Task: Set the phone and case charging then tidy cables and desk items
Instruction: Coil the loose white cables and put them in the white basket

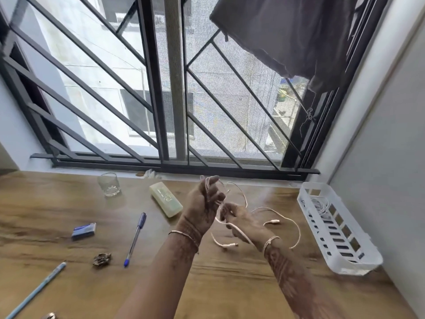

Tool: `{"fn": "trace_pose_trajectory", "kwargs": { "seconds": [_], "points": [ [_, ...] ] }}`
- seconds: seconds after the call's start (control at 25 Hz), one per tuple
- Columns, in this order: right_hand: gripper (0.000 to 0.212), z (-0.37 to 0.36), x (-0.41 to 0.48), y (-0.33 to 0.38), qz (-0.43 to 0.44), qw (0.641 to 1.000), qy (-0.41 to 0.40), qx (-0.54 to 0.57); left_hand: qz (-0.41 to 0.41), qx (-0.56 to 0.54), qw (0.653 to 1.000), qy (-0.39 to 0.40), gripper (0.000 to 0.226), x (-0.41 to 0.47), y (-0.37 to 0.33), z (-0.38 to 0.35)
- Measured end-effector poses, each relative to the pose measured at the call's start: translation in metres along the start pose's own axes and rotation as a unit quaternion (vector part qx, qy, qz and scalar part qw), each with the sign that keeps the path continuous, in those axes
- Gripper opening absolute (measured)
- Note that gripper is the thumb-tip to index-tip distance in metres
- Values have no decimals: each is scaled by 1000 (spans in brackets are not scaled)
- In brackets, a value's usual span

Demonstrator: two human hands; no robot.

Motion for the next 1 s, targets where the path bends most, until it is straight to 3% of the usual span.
{"fn": "trace_pose_trajectory", "kwargs": {
  "seconds": [0.16, 0.36, 0.48, 0.56, 0.84, 0.92, 1.0],
  "points": [
    [24, -2, -18, 2, -20, 998, 40, -41, -84, 117, 989, -33, 38, 11, 0, 1],
    [22, 12, -36, 19, -35, 990, 131, -30, -134, 284, 949, 0, 27, 12, 6, 8],
    [25, 28, -25, 25, 15, 994, 87, -68, -156, 435, 887, 23, 21, 7, 15, 12],
    [27, 38, -17, 24, 14, 998, 56, -38, -160, 498, 852, 28, 20, 6, 17, 12],
    [19, 57, -5, 24, 0, 1000, 18, 10, -220, 593, 772, 53, 28, -18, 1, -8],
    [13, 64, -3, 23, 16, 1000, 6, 3, -231, 605, 761, 48, 32, -20, -3, -3],
    [8, 79, 1, 24, 34, 998, -40, 28, -207, 595, 777, 22, 39, -15, -6, 9]
  ]
}}
Point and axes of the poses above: each hand's wrist, its own x-axis towards the middle knuckle, its own z-axis out of the back of the hand, y = z × x, the point moved 5 cm from there along x, towards the middle knuckle, and after that the axes turned 14 degrees about -y, right-handed, at the moved point
